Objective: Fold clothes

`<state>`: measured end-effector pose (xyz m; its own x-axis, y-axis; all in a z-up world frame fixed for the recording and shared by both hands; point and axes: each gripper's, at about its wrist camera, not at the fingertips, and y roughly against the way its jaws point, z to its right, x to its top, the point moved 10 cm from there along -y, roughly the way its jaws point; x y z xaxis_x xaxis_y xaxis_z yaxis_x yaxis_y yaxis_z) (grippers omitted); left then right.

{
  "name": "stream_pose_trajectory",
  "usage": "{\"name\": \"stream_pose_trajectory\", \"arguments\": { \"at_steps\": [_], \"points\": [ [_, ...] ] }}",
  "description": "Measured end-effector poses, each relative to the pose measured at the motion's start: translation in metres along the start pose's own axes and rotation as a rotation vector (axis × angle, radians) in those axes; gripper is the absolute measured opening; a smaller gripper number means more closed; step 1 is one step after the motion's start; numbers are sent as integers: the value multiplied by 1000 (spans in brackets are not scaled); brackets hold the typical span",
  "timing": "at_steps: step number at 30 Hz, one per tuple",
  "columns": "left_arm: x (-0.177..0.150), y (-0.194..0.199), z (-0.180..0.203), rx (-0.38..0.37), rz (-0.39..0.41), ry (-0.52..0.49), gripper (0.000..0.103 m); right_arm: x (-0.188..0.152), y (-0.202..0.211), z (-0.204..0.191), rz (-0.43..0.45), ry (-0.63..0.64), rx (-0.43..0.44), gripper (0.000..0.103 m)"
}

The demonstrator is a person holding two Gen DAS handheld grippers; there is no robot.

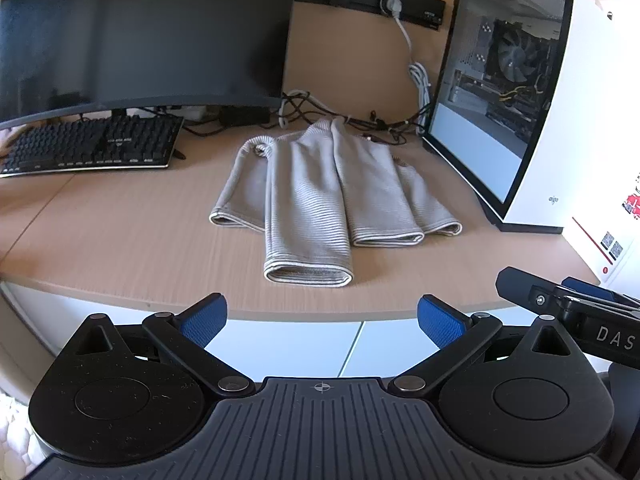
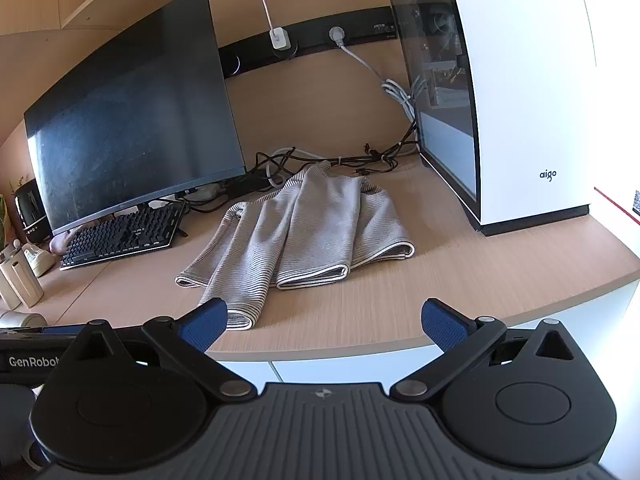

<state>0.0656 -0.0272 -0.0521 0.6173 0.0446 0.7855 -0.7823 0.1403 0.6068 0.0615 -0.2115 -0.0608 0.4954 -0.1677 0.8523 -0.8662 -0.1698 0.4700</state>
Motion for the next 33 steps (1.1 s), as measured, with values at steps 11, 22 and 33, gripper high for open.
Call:
{"name": "stream_pose_trajectory", "arguments": {
  "at_steps": [11,22,33],
  "points": [
    [2,-2,3,6,3,-7,103,0,-2,3,1,0,-1,103],
    [7,-3,4,9,17,-18,103,3,-1,5,15,6,-4,103],
    [9,-3,3,15,24,-17,103,5,-4,5,19,12,-3,103]
  ]
}}
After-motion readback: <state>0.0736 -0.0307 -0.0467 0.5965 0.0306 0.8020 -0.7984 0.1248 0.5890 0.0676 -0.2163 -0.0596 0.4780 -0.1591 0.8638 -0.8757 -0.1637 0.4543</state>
